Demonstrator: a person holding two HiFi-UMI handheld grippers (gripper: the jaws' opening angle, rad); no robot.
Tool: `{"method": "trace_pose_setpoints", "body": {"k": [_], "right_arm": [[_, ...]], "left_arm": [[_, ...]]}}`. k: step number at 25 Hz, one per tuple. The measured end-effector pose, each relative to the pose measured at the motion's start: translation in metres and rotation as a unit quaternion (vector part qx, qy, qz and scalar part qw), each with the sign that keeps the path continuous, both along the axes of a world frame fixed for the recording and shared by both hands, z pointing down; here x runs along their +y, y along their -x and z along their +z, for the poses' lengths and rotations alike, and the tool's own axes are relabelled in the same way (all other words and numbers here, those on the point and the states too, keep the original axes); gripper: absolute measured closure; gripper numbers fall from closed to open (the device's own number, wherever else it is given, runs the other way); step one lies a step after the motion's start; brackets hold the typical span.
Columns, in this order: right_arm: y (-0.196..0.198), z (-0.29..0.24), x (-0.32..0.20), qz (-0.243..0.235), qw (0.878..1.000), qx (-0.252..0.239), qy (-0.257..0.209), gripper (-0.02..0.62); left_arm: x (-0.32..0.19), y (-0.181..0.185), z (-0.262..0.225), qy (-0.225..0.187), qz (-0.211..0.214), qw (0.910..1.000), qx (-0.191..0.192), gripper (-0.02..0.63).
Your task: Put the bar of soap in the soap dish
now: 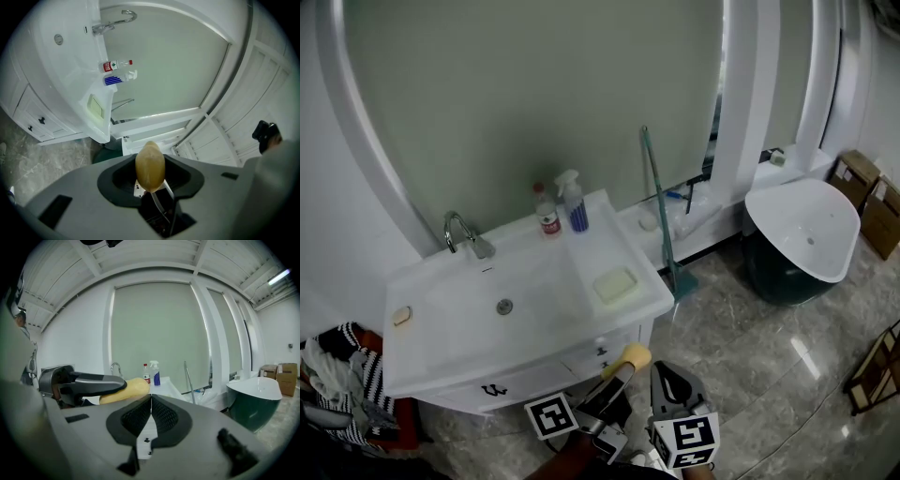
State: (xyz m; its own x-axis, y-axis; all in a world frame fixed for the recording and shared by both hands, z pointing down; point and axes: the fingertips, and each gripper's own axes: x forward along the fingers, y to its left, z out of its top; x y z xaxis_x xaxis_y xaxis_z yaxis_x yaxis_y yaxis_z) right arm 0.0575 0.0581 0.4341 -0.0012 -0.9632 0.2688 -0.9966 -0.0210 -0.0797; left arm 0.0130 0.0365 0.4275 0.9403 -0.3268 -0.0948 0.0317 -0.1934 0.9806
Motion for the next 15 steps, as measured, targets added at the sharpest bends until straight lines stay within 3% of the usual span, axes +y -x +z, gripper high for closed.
{"method": "trace_pose_setpoints", "body": {"k": [15], "right_arm": [[-0.008, -0.001, -0.107, 0.023, 1.000, 0.011, 0.015, 0.583]], "left_arm": [[-0.108, -0.010, 0.006, 0.010, 0.028, 0.9996, -0.004, 0.449]]}}
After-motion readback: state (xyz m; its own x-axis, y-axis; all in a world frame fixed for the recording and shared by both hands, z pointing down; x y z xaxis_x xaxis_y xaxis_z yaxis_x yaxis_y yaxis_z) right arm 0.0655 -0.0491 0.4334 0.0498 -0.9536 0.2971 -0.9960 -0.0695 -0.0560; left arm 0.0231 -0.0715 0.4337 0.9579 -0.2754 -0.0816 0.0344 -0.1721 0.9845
